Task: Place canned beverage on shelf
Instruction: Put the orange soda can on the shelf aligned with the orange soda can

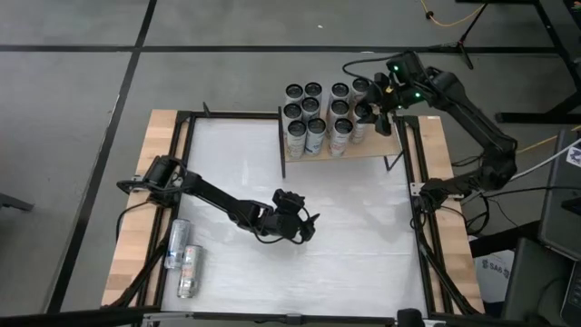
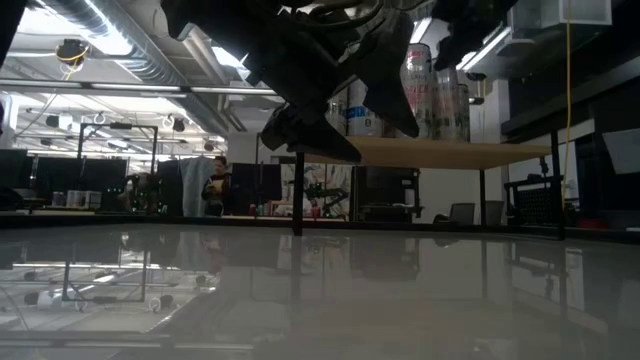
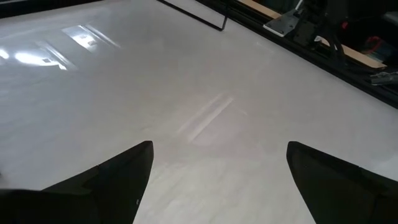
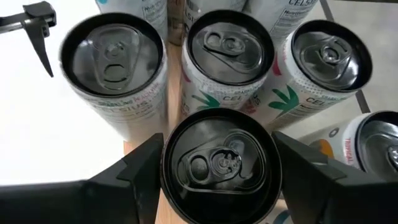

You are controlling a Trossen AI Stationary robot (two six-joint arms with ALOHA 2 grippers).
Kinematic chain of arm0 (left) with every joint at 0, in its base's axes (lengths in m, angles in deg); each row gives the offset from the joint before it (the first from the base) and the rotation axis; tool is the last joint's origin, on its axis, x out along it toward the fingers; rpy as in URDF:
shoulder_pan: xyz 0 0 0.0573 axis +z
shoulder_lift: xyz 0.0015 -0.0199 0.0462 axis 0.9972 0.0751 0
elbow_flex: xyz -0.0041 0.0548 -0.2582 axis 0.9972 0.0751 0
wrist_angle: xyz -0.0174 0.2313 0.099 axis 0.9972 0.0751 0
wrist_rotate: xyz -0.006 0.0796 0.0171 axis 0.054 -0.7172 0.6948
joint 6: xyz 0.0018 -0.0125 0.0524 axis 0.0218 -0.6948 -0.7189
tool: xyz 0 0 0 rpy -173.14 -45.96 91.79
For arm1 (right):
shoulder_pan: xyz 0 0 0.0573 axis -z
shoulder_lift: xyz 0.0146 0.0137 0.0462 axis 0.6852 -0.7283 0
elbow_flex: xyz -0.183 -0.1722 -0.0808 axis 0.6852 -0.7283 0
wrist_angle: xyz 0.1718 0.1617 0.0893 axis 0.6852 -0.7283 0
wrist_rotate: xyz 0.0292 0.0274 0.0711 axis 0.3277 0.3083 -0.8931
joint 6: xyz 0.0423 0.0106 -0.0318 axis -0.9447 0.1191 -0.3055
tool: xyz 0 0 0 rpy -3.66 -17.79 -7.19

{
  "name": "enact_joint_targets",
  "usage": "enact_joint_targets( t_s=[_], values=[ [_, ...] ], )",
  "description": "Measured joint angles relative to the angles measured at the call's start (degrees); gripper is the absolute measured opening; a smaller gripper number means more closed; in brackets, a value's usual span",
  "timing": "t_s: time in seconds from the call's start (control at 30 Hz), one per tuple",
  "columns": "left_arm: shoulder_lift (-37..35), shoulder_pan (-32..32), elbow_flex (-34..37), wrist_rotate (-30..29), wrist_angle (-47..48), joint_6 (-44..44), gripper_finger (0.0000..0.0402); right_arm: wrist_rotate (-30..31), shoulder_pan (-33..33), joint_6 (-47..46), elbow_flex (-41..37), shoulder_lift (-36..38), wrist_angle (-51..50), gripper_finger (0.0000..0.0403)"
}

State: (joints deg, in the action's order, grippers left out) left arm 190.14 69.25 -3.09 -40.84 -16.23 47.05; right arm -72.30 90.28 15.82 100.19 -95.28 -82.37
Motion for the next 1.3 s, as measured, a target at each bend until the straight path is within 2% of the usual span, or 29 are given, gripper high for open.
enact_joint_targets(
  t_s=[0.27,0.57,1.3],
  values=[
    [-0.01,0.85,0.01,0.00,0.00,0.02,0.0365,0.25,0.00,1.09,0.00,-0.87,2.09,0.0244],
    [-0.01,0.95,0.01,0.01,0.00,0.02,0.0365,4.58,0.00,1.18,0.00,-0.87,2.34,0.0244],
    [0.00,0.95,0.01,0.02,0.00,0.00,0.0365,4.36,-0.13,1.05,0.00,-1.61,2.69,0.0244]
  ],
)
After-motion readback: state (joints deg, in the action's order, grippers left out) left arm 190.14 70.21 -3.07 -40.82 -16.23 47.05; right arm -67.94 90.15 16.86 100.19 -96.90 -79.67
